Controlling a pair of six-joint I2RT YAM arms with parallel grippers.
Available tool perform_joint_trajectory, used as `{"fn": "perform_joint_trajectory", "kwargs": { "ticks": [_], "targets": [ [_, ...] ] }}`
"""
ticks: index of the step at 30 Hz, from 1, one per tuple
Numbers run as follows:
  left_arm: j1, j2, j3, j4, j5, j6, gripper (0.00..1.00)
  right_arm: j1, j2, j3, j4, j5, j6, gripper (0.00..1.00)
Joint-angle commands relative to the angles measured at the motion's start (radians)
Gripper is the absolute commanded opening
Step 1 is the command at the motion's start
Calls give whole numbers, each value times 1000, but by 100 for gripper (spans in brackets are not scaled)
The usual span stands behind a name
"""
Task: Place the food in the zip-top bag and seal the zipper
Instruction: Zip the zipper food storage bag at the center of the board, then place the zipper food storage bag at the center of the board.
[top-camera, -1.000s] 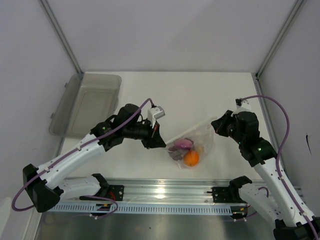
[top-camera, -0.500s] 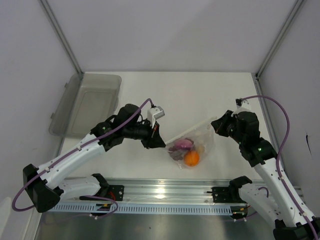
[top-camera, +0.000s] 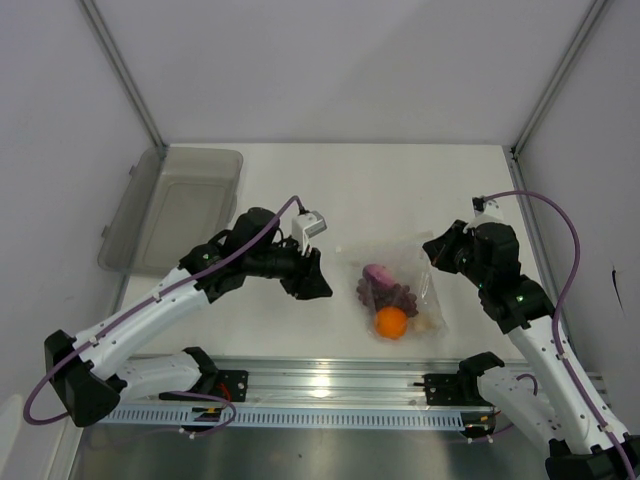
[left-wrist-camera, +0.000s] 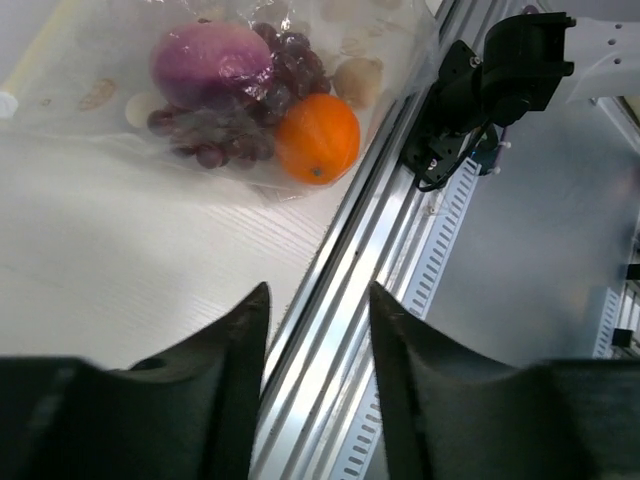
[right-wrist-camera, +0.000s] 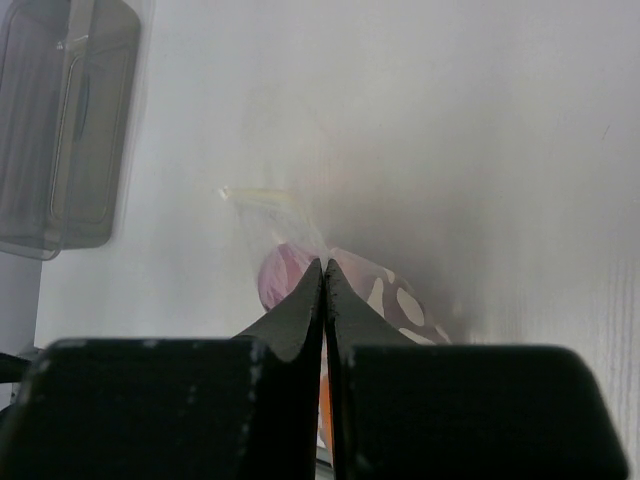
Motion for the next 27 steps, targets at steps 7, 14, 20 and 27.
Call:
{"fn": "perform_joint_trajectory", "kwargs": {
  "ticks": [7, 14, 20, 27],
  "targets": [
    [27, -76, -1, 22, -120, -29, 72, -5, 3, 16, 32, 12, -7, 0],
    [29, -73, -1, 34, -106, -32, 74, -5, 72, 36, 45, 96, -10, 0],
    [29, -80, -18, 58, -83, -51, 74, -5, 210, 65, 93, 233, -36, 0],
    [29, -100, -60, 97, -45, -89, 74, -23, 432, 156, 186, 319, -79, 0]
  ]
}}
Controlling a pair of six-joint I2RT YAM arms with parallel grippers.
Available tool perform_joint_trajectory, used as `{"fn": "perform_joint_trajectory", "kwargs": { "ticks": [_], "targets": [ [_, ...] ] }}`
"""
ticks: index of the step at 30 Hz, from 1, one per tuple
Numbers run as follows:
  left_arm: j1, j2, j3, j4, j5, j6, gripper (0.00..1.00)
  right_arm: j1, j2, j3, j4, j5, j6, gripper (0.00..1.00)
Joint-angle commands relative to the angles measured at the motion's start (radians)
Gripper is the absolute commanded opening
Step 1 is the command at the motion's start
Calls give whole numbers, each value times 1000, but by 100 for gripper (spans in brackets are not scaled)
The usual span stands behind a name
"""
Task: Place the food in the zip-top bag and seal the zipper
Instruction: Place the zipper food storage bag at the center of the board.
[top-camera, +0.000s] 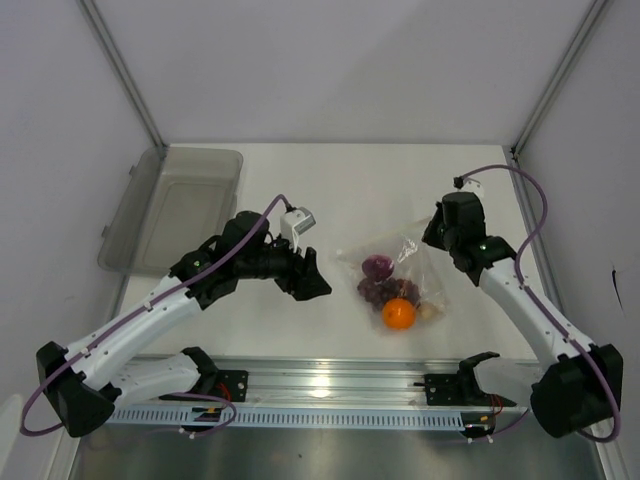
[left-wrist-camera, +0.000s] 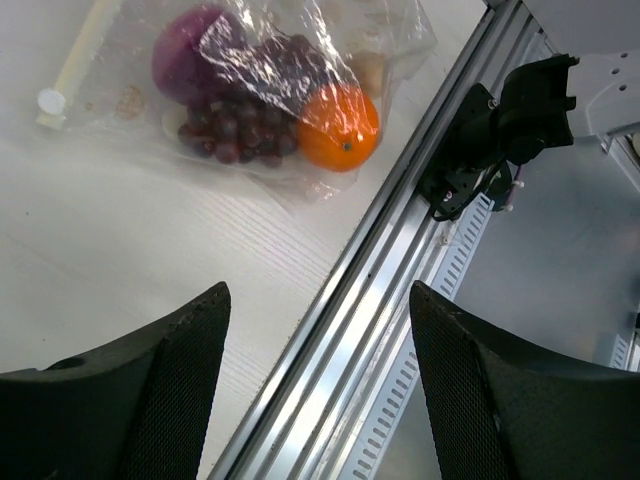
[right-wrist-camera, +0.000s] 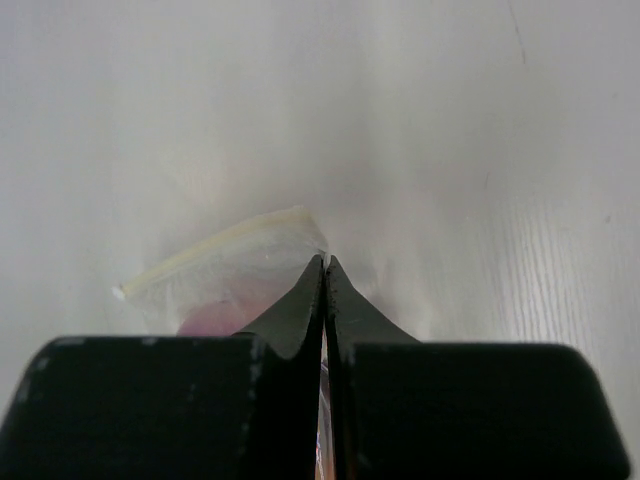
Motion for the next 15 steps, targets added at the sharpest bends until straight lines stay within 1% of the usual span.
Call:
{"fn": "perform_joint_trajectory", "kwargs": {
  "ticks": [1, 6, 8, 11, 15],
  "targets": [
    [7, -37, -13, 50, 36, -35, 74, -26, 86, 83, 113, 102, -55, 0],
    [6, -66, -39, 53, 45, -49, 75, -84, 250, 172, 145, 119, -88, 0],
    [7, -75, -54, 62, 58, -58, 75, -142, 303, 199, 167, 71, -81, 0],
    [7, -83, -66, 70, 64, -63, 75, -170, 350, 219, 184, 37, -81, 0],
    [7, -98, -82, 72, 61, -68, 76, -181, 422, 282, 158, 13, -101, 0]
  ]
}}
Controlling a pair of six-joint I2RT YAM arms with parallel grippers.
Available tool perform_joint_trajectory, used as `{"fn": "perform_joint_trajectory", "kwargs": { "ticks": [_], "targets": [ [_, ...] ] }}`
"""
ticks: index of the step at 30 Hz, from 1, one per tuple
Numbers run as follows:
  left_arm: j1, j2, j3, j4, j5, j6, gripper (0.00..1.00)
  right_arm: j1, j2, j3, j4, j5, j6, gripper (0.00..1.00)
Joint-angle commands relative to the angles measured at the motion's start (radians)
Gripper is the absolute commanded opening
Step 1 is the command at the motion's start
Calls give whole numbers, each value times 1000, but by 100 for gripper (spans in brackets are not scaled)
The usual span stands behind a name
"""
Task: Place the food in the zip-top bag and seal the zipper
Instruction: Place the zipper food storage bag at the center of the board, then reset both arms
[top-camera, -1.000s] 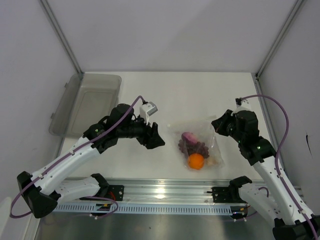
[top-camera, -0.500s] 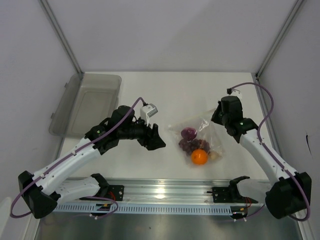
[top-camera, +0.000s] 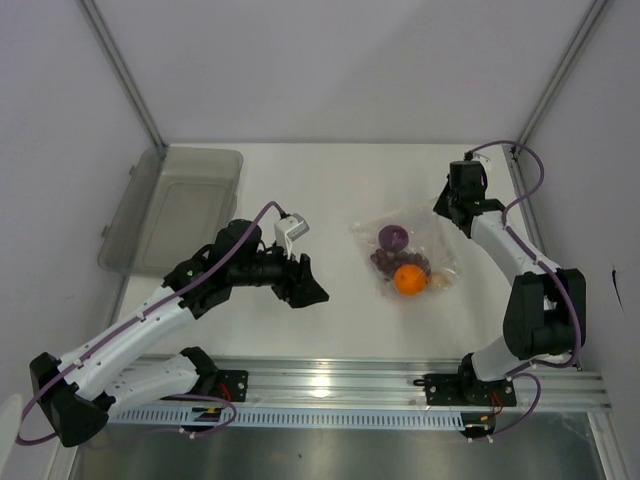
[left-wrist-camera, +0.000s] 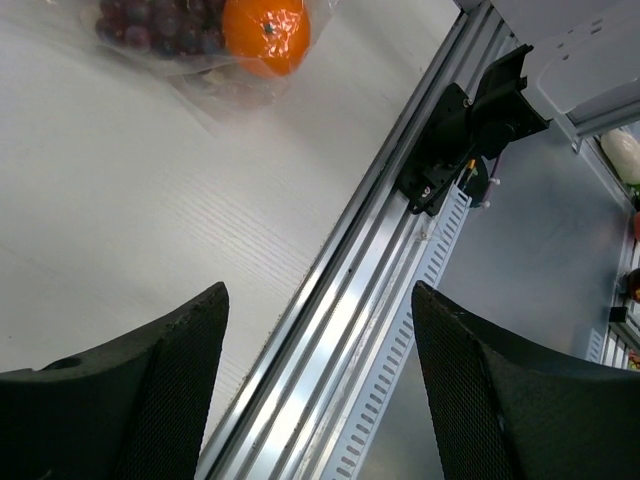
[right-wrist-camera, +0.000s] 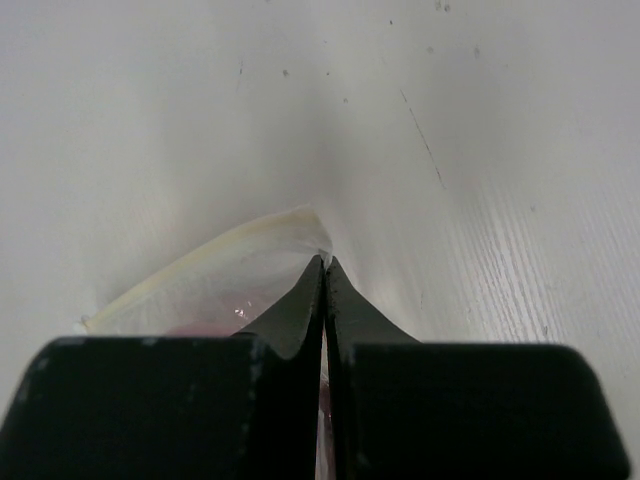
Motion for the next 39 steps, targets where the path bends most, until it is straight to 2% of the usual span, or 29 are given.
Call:
{"fn": "perform_joint_trajectory", "kwargs": {
  "ticks": [1, 4, 6, 10, 13, 19, 20, 22, 24, 25, 30, 39],
  "targets": [
    [7, -32, -12, 32, 22, -18, 76, 1, 36, 79, 34, -19, -30, 0],
    [7, -34, -18, 32, 15, -18, 78, -1, 54, 99, 9, -18, -42, 1],
    [7, -35, -19, 35, 13, -22, 80, -1, 57, 102, -4, -15, -53, 7],
    [7, -42, -28, 42, 18, -23, 82, -1, 47, 104, -18, -7, -67, 29],
    [7, -45, -28, 42, 9, -23, 83, -1, 40, 121, -38, -1, -76, 41],
    [7, -52, -25, 34, -33, -20, 90, -1, -7, 141, -83, 5, -77, 57],
    [7, -52, -22, 32, -42, -20, 95, -1, -19, 144, -104, 13, -74, 61],
    [7, -51, -22, 34, -48, -23, 97, -1, -33, 141, -122, 21, -73, 64],
    [8, -51, -21, 34, -61, -26, 99, 1, -62, 124, -147, 33, -68, 77],
    [8, -49, -18, 31, -64, -26, 100, 1, -71, 121, -156, 34, -65, 88],
    [12, -49, -10, 20, -93, -31, 100, 20, -169, 81, -222, 54, -50, 100],
    [36, -68, -28, 28, -107, -69, 100, 191, -302, 24, -420, 99, 51, 100]
  ]
}}
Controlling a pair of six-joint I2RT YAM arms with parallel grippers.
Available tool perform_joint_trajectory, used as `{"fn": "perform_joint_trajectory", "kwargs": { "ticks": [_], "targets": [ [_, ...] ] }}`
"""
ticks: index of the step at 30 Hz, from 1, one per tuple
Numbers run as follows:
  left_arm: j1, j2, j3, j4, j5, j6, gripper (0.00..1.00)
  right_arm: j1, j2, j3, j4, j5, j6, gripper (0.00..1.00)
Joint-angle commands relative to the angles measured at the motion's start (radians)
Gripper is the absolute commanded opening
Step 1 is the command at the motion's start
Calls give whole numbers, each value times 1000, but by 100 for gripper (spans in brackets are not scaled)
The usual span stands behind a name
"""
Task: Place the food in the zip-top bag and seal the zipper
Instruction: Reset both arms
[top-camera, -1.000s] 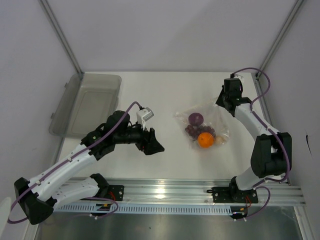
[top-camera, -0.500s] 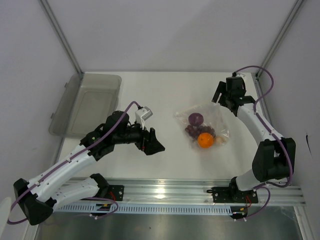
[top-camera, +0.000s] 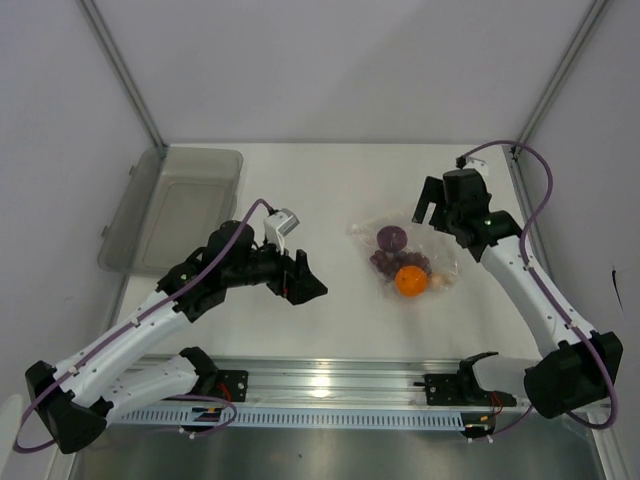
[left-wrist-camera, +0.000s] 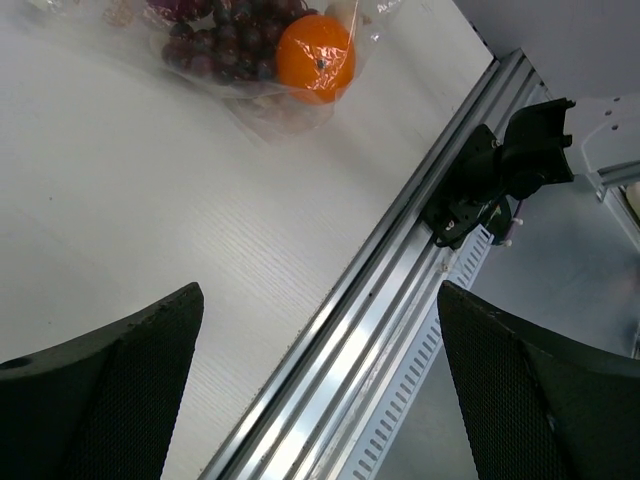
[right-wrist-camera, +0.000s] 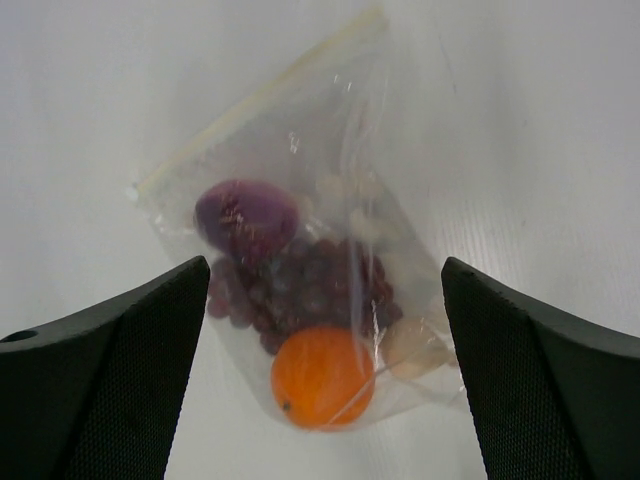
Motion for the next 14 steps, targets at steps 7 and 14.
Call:
{"fn": "perform_joint_trajectory", "kwargs": {
  "ticks": [7, 14],
  "targets": [
    [27, -60, -60, 46, -9, -101, 100, 134, -206, -139, -204, 31, 179, 100],
    [56, -116, -154, 152, 74, -165, 100, 198, -370, -244, -224, -1, 232, 100]
  ]
}}
